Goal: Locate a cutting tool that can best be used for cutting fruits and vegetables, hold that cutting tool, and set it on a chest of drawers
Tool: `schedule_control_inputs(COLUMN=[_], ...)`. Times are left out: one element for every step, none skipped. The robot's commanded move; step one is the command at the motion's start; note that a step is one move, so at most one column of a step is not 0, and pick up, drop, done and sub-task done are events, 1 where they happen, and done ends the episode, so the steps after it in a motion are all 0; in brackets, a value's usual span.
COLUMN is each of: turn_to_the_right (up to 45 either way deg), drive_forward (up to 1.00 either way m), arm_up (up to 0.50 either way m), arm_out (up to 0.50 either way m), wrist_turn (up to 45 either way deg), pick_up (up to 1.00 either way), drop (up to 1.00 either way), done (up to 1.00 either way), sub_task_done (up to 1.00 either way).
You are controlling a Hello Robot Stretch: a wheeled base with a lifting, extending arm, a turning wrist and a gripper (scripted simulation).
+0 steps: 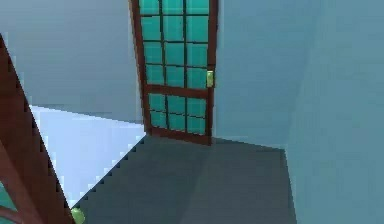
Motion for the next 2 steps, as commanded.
schedule_control_inputs(turn_to_the_right=[0.0,-45.0], drive_forward=[0.80,0.00], arm_up=[0.00,0.00], arm_out=[0.00,0.00], wrist_turn=[0.0,0.0], pick_up=[0.00,0.00], drop=[0.00,0.00], done=[0.00,0.00], sub_task_done=[0.00,0.00])
